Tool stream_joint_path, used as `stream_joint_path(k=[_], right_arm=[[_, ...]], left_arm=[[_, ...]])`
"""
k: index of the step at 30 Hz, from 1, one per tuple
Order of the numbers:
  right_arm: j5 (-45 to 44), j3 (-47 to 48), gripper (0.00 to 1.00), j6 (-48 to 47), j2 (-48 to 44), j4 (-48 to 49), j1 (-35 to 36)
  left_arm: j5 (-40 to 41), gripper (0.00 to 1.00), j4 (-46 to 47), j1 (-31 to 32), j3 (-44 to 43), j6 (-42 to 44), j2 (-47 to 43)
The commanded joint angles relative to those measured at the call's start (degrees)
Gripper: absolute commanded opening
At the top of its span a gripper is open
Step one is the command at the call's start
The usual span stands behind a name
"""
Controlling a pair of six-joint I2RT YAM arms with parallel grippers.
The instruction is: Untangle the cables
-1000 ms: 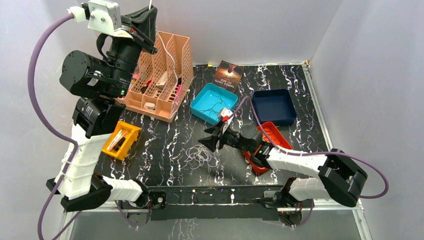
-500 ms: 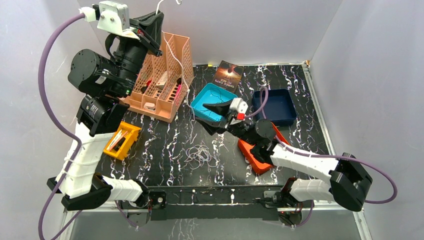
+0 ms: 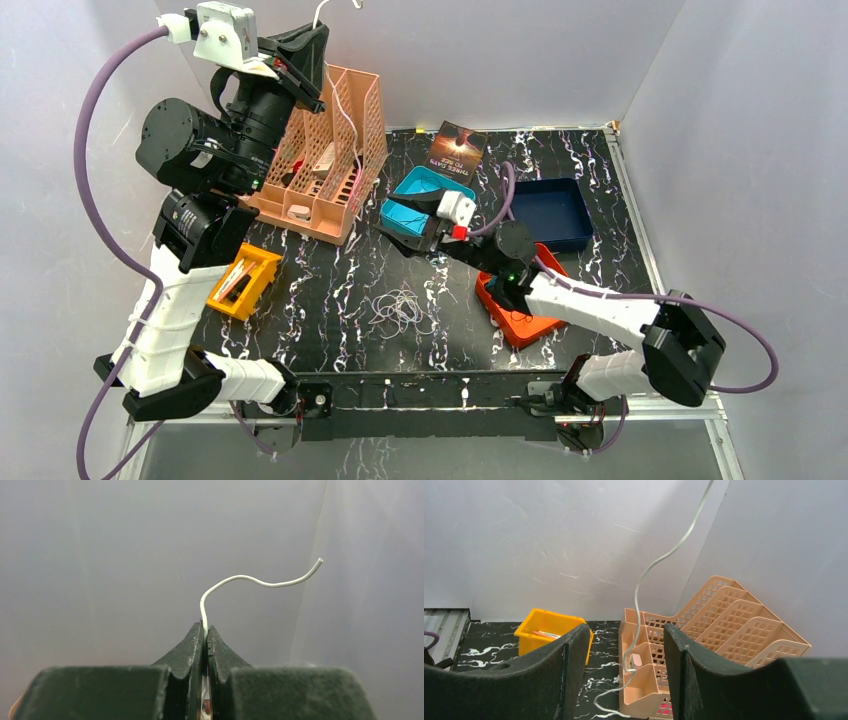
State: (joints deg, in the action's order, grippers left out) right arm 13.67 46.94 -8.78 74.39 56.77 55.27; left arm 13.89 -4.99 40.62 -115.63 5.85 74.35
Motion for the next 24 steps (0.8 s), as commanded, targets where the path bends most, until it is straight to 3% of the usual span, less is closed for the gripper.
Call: stream_joint_path(k=[1,14,24], right_arm=[[1.3,4.0,0.64,-0.8,1.8,2.3,0.3],[-1.3,8.1,0.6,-1.8,5.9,1.5,0.3],[-1.5,8.1,0.21,-1.3,5.3,-1.1,0.2]], left_arm=[[-0.9,0.0,1.2,-0.3,0.0,-0.4,-1.0],[-1.0,0.0,1.6,-0.3,0.9,-0.4,-1.1],[-1.0,0.0,1.7,-0.3,1.4,-0.7,-1.7]])
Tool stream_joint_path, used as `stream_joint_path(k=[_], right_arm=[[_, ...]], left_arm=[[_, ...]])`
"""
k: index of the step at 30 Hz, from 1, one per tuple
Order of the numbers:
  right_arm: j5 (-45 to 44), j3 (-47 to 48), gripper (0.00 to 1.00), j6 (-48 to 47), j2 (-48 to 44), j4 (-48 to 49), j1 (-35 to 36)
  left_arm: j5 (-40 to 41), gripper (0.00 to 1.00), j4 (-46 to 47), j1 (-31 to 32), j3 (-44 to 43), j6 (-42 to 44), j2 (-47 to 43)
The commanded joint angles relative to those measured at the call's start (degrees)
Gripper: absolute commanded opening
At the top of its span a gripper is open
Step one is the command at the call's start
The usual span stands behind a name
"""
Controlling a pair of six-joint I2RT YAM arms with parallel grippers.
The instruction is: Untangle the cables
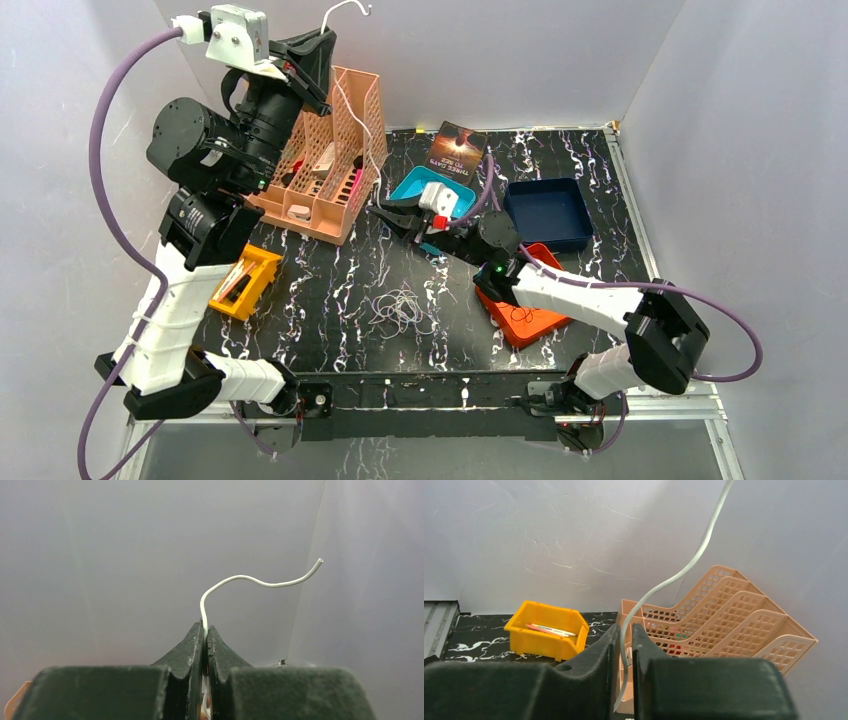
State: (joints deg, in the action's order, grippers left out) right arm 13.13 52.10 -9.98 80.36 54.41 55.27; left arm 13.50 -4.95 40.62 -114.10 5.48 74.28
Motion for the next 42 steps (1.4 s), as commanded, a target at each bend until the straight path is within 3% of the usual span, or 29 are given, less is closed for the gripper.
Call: stream_joint_path(k=[1,6,17,24,31,42], right_arm=[[-0.9,2.9,0.17,0.0,-0.7,1.2,0.3],[-1.0,3.1,0.0,1.7,-2.9,-1.5,0.2],[-3.1,5.1,0.0,7.7,-15.7,-19.2,0.2],[-3.9,9.1,0.0,9.7,-20.3,-26.9,0.2],[-8.8,14.9,0.0,7.0,-22.0,-37.4,0.2],[-20.0,15.1,0.0,4.0,-24.8,-43.3,0.3]], left_arm=[[-0.5,0.0,1.6,-0.3,0.0,-0.3,-1.6],[1.1,0.0,0.9,-0.3,1.5,-0.2,-2.4],[7.9,0.0,-5.4,-0.3,20.4,-8.9,-7.9],[3.6,0.35,-4.9,-0.3,34.2,-19.2,-12.1],[1.8,0.51,-3.7,-0.3,41.8,-23.0,-17.2],[-1.2,0.64,-3.7,-0.3,48.8,-22.9,-22.3]])
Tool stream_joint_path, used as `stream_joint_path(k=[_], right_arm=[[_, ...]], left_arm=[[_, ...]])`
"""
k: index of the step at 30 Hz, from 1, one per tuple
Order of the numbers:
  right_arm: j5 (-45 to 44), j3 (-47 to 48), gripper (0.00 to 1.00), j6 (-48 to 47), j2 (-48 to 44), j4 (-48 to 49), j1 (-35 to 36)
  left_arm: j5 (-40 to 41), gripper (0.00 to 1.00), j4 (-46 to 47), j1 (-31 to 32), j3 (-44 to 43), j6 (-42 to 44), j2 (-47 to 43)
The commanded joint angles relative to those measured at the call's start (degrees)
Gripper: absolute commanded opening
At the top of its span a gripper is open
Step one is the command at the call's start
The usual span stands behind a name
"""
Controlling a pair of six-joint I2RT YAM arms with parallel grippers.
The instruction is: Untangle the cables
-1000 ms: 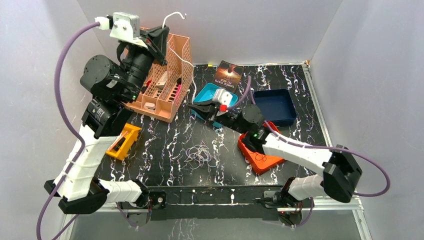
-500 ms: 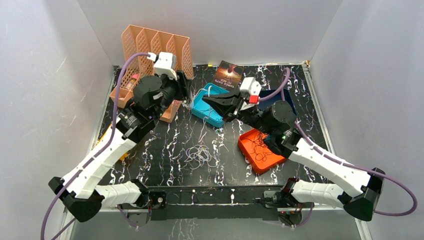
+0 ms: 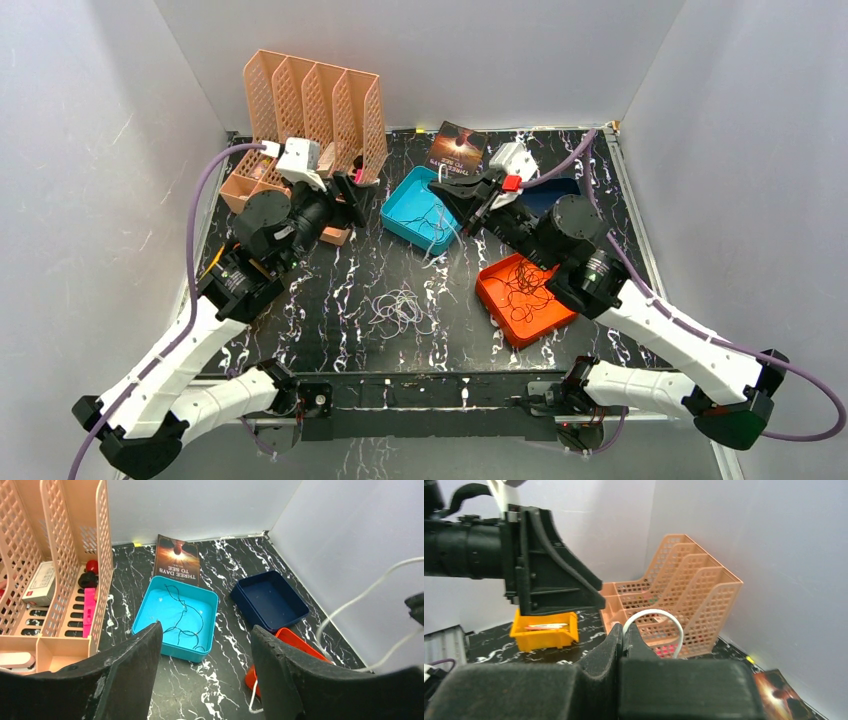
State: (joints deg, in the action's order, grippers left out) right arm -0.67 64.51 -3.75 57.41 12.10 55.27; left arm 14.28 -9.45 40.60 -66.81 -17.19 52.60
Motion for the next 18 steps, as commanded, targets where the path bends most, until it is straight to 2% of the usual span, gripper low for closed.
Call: stream_joint_path(k=[1,12,18], right_arm=[[-7.6,2.9,0.0,-3.0,-1.9,-1.6,0.2],[-32.0,5.0,0.0,-13.8,3.3,-6.8,0.0],[-37.7,7.7,0.0,-17.6,8.3,-8.6,-2.1]], left_arm=[[-2.0,0.65,0.8,-0.3,1.9,-0.1,-0.7],[-4.0,0.8,2.1,-0.3,5.3,2.8,-0.1],[-4.7,0.82,1.5,-0.3,5.4,4.8,2.8]])
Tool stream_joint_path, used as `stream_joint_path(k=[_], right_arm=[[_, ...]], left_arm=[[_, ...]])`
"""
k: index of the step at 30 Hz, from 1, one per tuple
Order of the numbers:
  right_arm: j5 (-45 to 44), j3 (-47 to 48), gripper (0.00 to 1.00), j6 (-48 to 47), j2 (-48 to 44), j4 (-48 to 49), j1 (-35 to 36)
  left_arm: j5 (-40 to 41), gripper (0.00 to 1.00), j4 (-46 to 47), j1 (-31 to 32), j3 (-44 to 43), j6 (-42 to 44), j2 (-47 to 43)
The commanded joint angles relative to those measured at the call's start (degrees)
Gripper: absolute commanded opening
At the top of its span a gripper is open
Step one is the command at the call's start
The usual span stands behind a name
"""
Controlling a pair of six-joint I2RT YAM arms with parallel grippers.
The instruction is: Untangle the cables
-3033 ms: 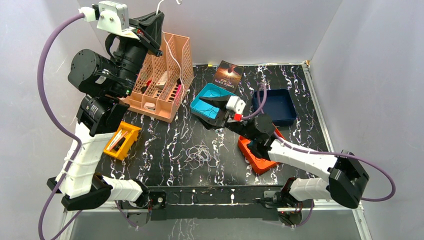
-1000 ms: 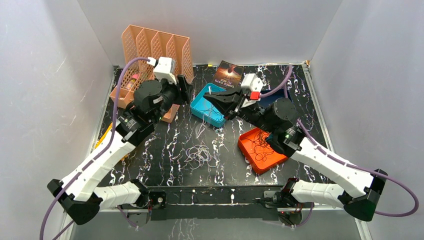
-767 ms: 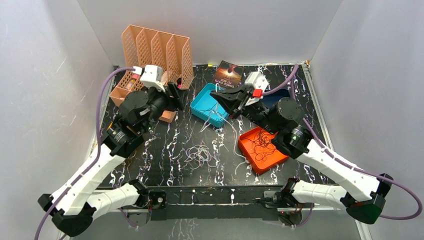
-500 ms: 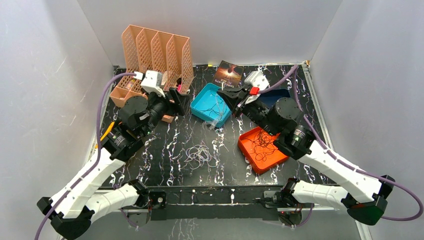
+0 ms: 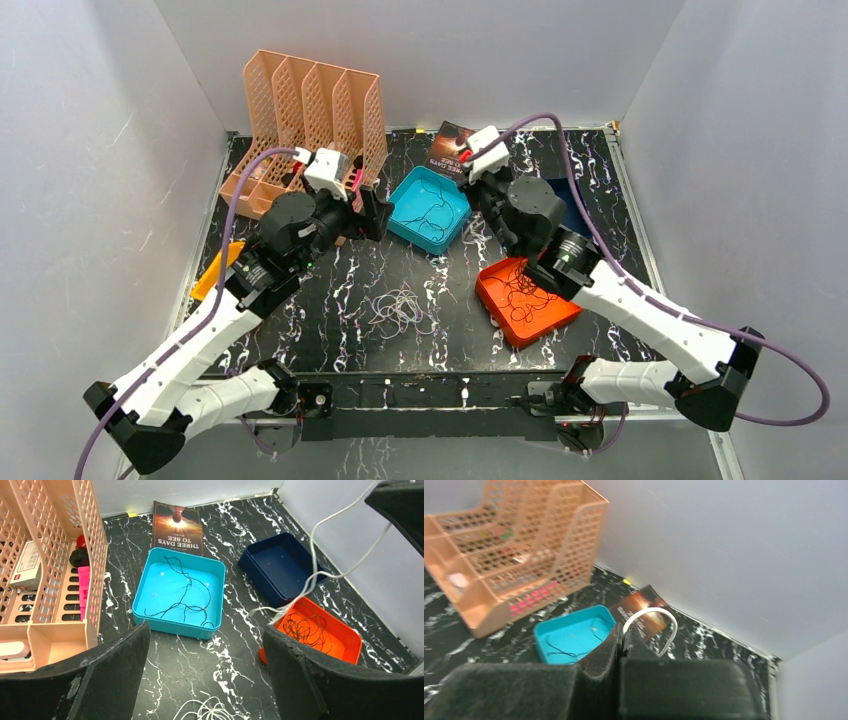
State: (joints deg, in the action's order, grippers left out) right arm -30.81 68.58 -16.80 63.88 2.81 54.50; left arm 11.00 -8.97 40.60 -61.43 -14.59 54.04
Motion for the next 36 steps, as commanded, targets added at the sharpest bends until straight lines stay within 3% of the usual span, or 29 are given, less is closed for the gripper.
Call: stream_joint_path(k=[1,4,10,13,16,36], right_arm=[[-8.3,3.9,0.0,-5.3,2.4,0.9,-2.0],[-7.5,4.8,0.0,-4.4,3.9,0.3,-5.8],[1.1,5.5,0.0,4.3,6.1,-1.8,-26.1],[3.5,4.9,0.0,6.7,9.1,-0.6,-32.4],[5.7,0.2,0.0,9.6,11.9,-0.4,-36.6],[12.1,-6.4,0.0,21.1,18.5,1.2,-43.1]], left_arm=[[-1.3,0.82,1.0,-0.3,-0.1,2.6,2.0],[0.0,0.82,1.2,-0.3,-0.6,3.8,4.1],[2.1,0.84,3.3,-0.9,-3.5,6.3,13.7],[-1.5,0.84,7.8,-4.5,-6.1,6.8,21.4],[-3.8,0.84,11.6,-6.3,-3.1,7.0,23.4],[-3.4,0.85,11.0,-6.5,-0.3,9.0,22.0]])
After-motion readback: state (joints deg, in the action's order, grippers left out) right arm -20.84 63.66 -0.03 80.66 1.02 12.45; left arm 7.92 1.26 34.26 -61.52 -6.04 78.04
